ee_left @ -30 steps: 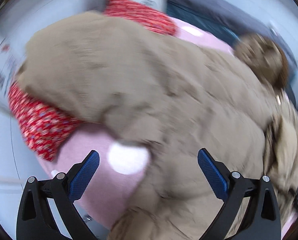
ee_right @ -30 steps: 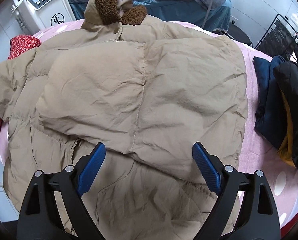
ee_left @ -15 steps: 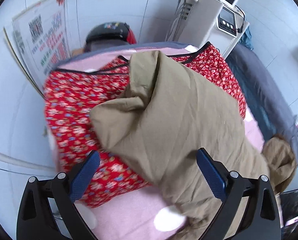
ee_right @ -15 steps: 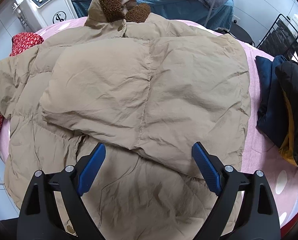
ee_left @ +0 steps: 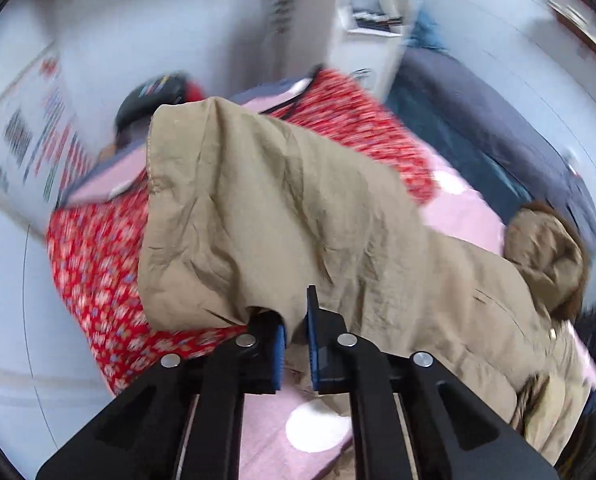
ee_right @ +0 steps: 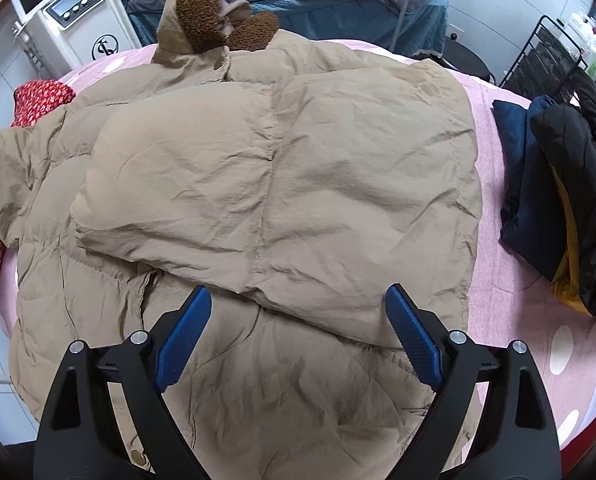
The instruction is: Fold large clothes
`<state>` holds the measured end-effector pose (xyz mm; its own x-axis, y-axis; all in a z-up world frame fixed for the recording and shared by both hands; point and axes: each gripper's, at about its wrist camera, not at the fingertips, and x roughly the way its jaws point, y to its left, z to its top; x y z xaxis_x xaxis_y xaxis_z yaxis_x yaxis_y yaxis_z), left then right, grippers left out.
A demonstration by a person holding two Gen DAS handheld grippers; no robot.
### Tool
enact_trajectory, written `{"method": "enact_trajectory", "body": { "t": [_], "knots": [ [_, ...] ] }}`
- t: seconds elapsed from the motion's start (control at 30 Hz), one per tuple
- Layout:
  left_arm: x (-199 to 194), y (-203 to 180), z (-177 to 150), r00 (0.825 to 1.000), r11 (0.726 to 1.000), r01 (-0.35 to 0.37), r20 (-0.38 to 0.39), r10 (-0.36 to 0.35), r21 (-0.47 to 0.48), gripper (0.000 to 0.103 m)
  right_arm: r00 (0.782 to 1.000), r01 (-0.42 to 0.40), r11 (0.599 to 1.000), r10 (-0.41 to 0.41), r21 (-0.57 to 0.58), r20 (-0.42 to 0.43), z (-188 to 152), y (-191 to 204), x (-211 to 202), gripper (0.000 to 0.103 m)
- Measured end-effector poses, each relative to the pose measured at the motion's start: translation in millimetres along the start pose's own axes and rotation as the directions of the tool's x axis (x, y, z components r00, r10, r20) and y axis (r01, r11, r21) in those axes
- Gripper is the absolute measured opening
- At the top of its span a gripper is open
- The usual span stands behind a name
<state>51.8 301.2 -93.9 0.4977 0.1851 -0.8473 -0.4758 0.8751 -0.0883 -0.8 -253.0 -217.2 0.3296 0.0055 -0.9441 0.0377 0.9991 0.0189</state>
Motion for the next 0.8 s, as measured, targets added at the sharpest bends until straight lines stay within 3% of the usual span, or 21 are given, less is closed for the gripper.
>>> {"method": "enact_trajectory", "body": {
  "t": [0.1,0.27,0.37,0.5,0.53,0.57,0.67,0.73,0.8],
  "knots": [
    [-21.8,-38.0,1.1,0.997,0.993,0.052,0.046,-0.057,0.106,0.005,1.0,0.001,1.0,-0.001,-0.004,0.0,0.7,-0.2,-0.5,0.088],
    [-48.3,-124.1,-11.7,0.971,0.939,0.222,0.029,-0.237,0.261,0.004,1.0,-0.001,1.0,0.001,-0.013,0.01,3.9,1.8,-3.3,0.088],
    [-54.4,-176.2,-34.8,0.939,0.881,0.334,-0.036,-0.343,0.336,0.004,1.0,0.001,1.0,-0.001,-0.004,0.021,4.5,0.9,-5.4,0.088],
    [-56.3,-238.7,-73.6,0.91,0.791,0.404,-0.115,-0.399,0.46,0.0,1.0,0.006,1.0,-0.006,0.022,0.025,2.9,-5.9,-7.0,0.088],
    [-55.6,-254.9,-87.5,0.885,0.751,0.457,-0.16,-0.437,0.476,0.0,1.0,0.008,0.999,-0.009,0.034,0.023,1.9,-8.7,-6.8,0.088],
    [-54.9,-263.6,-97.8,0.875,0.731,0.477,-0.185,-0.447,0.488,0.0,1.0,0.009,0.999,-0.01,0.042,0.02,1.2,-10.9,-6.6,0.088],
    [-40.3,-297.7,-141.0,0.896,0.679,0.443,-0.252,-0.366,0.586,0.0,1.0,0.005,0.998,-0.005,0.069,0.009,-0.6,-17.2,-4.8,0.088],
    [-35.4,-302.0,-157.4,0.888,0.67,0.459,-0.293,-0.354,0.584,0.0,1.0,-0.007,0.997,0.006,0.081,0.007,1.1,-19.2,-5.2,0.088],
    [-32.7,-292.2,-165.4,0.876,0.681,0.481,-0.323,-0.357,0.552,0.001,0.999,-0.028,0.996,0.026,0.08,0.023,7.4,-18.9,-8.8,0.088]
  ]
}}
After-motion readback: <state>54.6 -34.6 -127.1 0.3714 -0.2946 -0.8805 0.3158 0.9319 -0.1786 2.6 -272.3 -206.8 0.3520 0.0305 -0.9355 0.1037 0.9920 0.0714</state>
